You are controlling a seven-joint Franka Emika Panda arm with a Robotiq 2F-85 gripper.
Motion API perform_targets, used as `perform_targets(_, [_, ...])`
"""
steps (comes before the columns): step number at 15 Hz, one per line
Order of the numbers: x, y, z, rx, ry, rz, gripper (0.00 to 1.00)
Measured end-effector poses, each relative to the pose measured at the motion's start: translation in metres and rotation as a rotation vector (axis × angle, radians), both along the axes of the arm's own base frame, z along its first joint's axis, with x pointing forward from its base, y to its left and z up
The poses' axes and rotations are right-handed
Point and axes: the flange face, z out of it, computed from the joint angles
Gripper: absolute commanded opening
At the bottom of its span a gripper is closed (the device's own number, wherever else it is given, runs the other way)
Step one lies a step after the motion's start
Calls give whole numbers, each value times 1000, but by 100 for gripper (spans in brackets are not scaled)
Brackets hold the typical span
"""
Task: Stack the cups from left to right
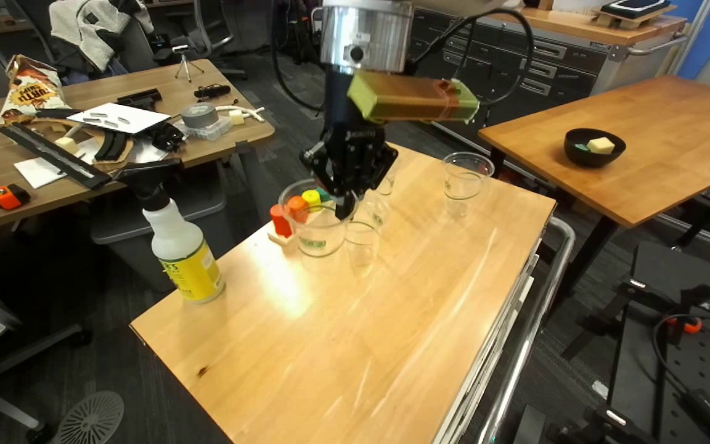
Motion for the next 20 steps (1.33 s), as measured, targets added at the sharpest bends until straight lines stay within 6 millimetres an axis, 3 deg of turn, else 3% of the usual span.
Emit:
perform_targets(4, [4,-38,48,-3,-75,-77,6])
perform_targets(8, [6,-68,56,-13,-84,-136,7])
perform_targets(11, [6,-80,41,-19,-58,-159,6])
perform_targets(19, [5,-94,-34,-38,68,-183,3])
perform_targets(20, [5,-94,-41,-39,80,-183,31])
